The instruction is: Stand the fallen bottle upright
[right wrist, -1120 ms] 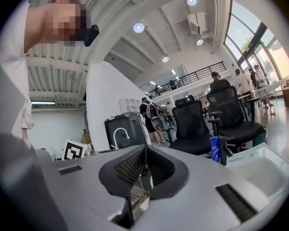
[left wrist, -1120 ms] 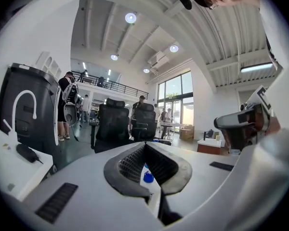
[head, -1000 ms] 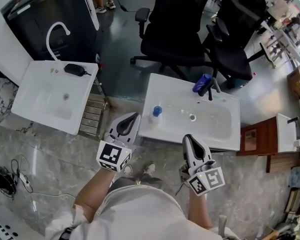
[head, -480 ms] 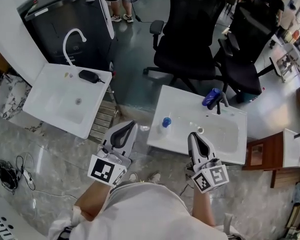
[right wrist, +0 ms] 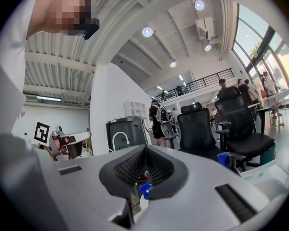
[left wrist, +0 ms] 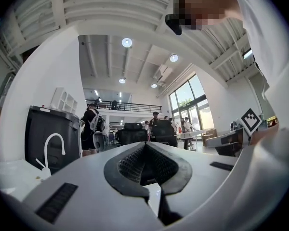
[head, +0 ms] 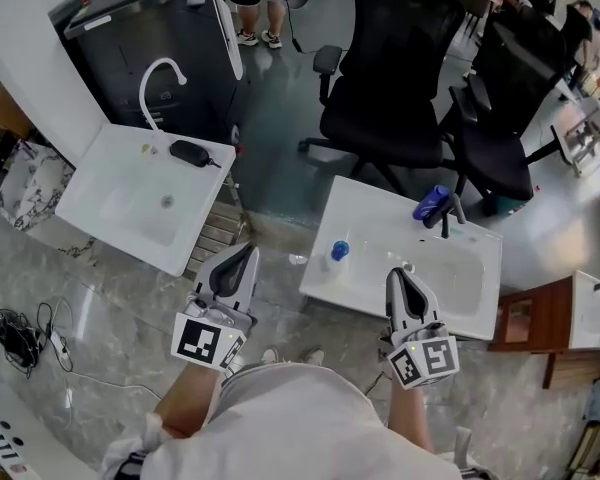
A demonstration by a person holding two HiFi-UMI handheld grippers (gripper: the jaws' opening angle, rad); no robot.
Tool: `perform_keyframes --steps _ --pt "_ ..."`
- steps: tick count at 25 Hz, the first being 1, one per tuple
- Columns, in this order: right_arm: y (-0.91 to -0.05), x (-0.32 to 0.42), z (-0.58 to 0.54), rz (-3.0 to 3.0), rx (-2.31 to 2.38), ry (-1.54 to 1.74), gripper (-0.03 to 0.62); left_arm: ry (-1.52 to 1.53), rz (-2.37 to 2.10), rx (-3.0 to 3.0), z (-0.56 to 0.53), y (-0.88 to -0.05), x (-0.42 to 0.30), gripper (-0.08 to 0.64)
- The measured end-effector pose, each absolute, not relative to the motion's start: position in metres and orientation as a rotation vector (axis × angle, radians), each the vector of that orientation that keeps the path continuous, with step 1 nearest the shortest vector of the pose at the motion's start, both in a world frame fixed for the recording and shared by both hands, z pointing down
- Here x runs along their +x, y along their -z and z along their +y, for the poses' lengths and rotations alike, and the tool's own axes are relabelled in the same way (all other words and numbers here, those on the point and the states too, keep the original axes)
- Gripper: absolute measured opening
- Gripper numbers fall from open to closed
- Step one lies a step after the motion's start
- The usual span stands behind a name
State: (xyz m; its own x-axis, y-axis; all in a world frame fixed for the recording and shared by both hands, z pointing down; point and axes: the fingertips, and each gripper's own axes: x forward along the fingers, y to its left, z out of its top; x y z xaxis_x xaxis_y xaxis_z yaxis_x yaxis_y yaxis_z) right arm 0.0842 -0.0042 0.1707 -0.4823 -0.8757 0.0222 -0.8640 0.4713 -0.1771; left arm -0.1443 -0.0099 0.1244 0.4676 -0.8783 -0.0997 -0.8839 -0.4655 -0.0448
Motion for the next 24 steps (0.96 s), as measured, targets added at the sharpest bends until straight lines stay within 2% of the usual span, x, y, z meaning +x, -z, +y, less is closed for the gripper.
perform_keyframes --steps 14,24 --pt "-0.169 0.113 -0.002 2.606 -1.640 0.268 0.040 -0.067 1.529 -2.668 -0.001 -0.126 -0.119 0.017" --pt "-0.177 0.102 0.005 2.596 -1.640 0.297 0.040 -0.045 1.607 -2.640 0.014 -0.128 -0.150 0.017"
